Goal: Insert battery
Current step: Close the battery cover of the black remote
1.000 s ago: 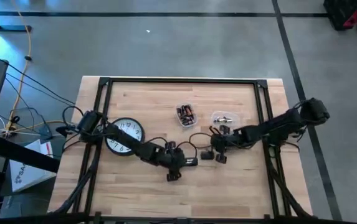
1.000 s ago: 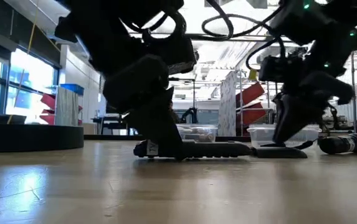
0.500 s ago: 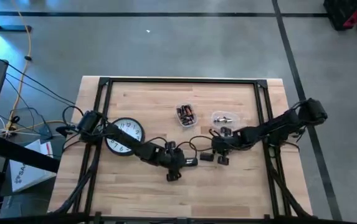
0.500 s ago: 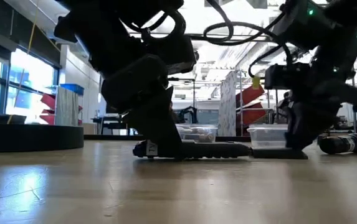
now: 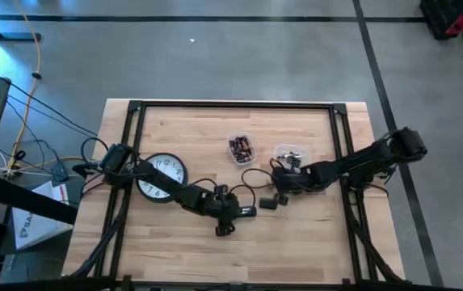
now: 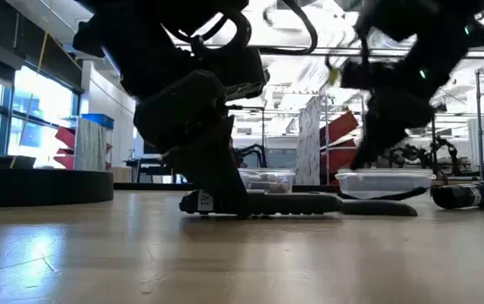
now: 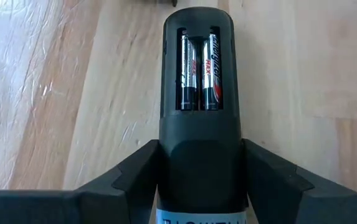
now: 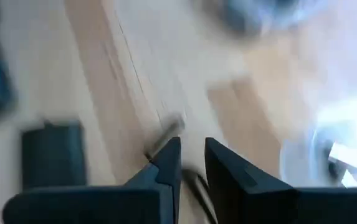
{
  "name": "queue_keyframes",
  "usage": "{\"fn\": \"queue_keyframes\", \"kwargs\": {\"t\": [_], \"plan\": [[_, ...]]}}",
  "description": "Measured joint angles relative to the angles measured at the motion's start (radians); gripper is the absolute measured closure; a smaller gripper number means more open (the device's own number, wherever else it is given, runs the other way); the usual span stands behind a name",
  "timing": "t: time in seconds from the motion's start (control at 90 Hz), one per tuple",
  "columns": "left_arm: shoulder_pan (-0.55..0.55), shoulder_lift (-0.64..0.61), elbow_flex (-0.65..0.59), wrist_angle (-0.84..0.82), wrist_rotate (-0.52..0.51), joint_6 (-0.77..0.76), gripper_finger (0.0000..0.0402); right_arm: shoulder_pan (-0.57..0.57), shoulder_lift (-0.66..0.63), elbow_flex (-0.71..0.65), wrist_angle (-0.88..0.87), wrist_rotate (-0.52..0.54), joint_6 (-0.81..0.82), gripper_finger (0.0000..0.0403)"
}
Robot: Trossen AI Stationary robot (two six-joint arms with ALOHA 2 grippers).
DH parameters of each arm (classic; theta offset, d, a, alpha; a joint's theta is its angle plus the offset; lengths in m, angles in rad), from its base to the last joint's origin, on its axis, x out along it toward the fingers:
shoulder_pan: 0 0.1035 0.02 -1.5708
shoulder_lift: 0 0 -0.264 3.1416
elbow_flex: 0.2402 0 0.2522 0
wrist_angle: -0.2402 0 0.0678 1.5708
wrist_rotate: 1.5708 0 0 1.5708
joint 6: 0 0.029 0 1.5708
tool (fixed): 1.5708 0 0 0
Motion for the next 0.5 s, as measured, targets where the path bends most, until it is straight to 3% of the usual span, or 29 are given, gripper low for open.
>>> {"fn": "queue_keyframes", "kwargs": {"t": [0.144, 0.267, 0.5], "plan": [[-0.007, 0.000, 0.000, -0.003, 0.000, 0.000, 0.0215, 0.041, 0.000, 0.065, 0.013, -0.002, -0.026, 0.0321], [-0.021, -0.001, 0.000, -0.006, 0.000, 0.010, 0.0215, 0.112, 0.001, 0.038, 0.059, -0.002, -0.011, 0.0278], [-0.033, -0.001, 0.000, -0.003, -0.001, 0.011, 0.0215, 0.272, 0.003, -0.159, 0.466, 0.106, 0.017, 0.0224]]}}
